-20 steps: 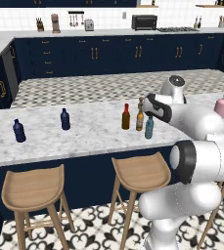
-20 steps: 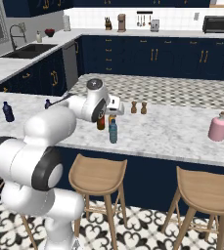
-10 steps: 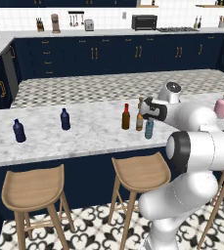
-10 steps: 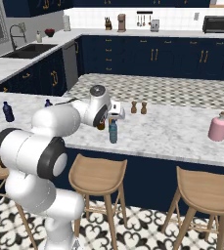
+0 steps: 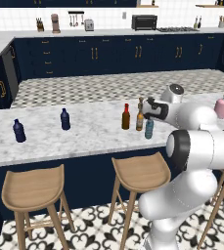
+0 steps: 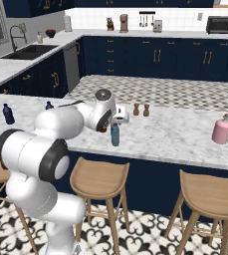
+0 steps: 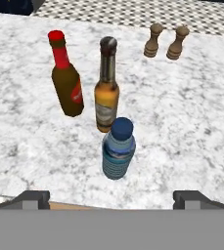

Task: Move the plastic bottles in the middle to the plastics group, and the glass bottles in the middle to the glass group.

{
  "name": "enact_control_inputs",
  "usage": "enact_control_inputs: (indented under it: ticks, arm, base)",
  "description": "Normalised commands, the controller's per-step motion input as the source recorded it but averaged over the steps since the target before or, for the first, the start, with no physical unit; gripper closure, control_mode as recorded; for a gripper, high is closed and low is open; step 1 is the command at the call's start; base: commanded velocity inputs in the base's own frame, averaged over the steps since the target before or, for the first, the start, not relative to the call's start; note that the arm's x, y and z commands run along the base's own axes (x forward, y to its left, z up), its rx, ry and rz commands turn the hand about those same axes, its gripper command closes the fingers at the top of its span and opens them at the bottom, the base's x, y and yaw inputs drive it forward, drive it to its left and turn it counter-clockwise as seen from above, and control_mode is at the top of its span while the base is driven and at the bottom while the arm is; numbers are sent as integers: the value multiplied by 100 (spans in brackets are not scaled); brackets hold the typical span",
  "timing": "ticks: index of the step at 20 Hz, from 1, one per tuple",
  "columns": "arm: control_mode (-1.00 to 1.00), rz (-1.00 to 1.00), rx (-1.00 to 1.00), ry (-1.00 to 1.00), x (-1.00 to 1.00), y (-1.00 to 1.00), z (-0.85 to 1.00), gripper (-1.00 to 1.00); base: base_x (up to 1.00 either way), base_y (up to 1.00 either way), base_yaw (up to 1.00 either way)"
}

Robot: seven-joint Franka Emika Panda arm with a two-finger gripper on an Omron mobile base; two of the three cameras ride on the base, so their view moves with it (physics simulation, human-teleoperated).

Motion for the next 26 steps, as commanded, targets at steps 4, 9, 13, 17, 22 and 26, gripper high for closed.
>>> enact_control_inputs:
  ticks: [4,9,13,17,22,26]
  arm:
    - [-100,6,0,0,4,-9,-22,-100]
    - [-100,2,0,0,18,0,-27,-100]
    - [-100,0,0,0,30,8,-11,-100]
    - [-100,-4,0,0,29,7,0,-100]
    - [-100,-1,0,0,8,1,0,-100]
    - [-100,0,0,0,0,0,-17,-100]
  base:
    - [0,0,0]
    - [0,0,0]
    - [0,0,0]
    - [0,0,0]
    - [0,0,0]
    - [0,0,0]
